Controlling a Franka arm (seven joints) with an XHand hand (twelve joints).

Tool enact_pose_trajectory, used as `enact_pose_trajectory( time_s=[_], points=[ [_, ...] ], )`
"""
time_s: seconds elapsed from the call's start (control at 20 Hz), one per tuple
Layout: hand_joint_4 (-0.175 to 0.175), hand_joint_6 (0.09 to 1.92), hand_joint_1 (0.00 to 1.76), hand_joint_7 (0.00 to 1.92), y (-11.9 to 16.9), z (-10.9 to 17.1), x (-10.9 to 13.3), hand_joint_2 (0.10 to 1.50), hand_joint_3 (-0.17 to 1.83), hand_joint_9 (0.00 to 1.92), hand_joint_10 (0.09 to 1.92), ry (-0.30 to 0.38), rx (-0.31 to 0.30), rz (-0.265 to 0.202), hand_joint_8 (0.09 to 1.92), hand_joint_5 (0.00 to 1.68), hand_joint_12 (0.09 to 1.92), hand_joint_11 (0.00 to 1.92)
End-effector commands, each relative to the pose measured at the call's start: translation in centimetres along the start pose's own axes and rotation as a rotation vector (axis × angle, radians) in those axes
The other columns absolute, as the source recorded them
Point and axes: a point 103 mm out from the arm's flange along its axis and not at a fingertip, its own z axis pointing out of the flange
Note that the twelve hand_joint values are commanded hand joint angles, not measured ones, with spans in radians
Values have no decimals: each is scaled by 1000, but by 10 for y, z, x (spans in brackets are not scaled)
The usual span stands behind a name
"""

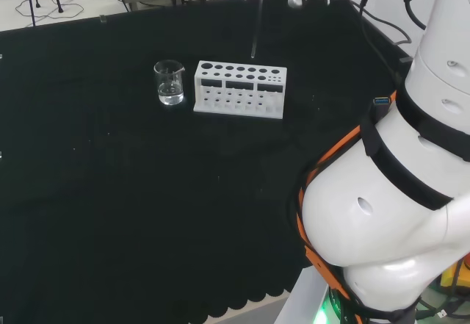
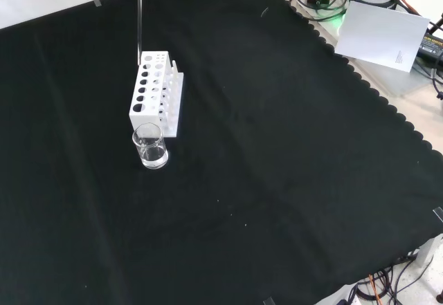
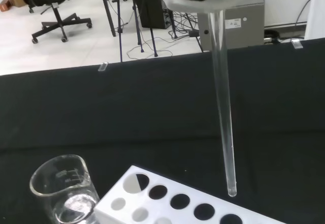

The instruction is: Put the glass rod back on the white test tube rack.

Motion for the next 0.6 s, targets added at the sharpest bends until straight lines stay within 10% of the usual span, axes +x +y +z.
enact_pose_trajectory(
  time_s=[0.05,0.6],
  points=[
    [-175,328,1297,1136,-7,2,-6,1050,1,1719,724,-23,10,13,1073,1191,825,1342],
    [-175,328,1297,1136,-7,-3,9,1050,1,1719,724,-29,2,-13,1073,1191,825,1342]
  ],
)
